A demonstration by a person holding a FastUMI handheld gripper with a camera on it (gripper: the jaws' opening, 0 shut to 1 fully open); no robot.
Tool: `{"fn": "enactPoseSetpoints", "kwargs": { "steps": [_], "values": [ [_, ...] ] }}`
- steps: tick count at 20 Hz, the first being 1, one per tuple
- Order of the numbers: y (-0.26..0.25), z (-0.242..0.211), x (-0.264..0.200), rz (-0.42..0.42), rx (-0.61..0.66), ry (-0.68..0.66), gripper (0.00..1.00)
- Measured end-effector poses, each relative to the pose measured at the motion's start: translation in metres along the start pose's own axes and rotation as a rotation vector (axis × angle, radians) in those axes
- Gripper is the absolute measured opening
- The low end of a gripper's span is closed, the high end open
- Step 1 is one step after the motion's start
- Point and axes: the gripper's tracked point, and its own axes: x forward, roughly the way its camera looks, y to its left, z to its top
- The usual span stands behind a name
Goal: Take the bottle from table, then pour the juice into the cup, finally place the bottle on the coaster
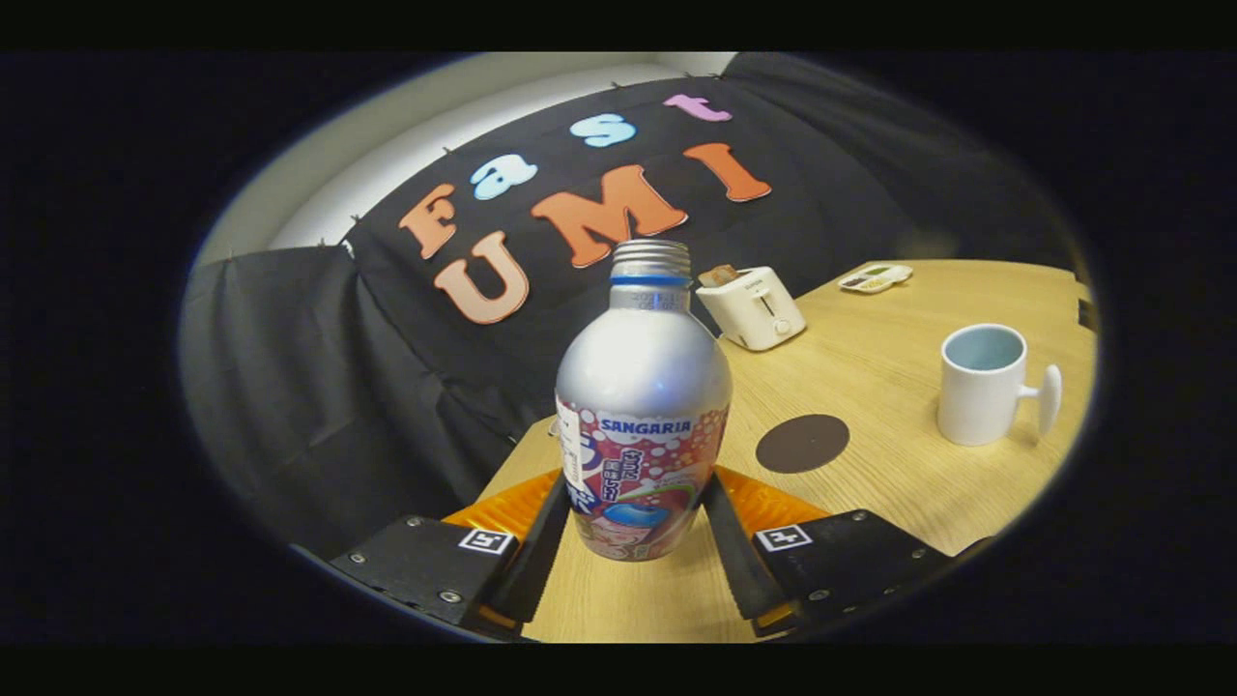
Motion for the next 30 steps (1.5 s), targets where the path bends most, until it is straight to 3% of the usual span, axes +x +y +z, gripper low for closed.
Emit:
{"fn": "enactPoseSetpoints", "kwargs": {
  "steps": [10, 18, 30],
  "values": [
    [-0.033, 0.034, -0.003, 0.018, 0.391, -0.057, 0.75],
    [-0.062, 0.033, 0.012, -0.015, 0.597, -0.034, 0.75],
    [-0.065, 0.047, 0.013, 0.039, 0.924, -0.052, 0.75]
  ]
}}
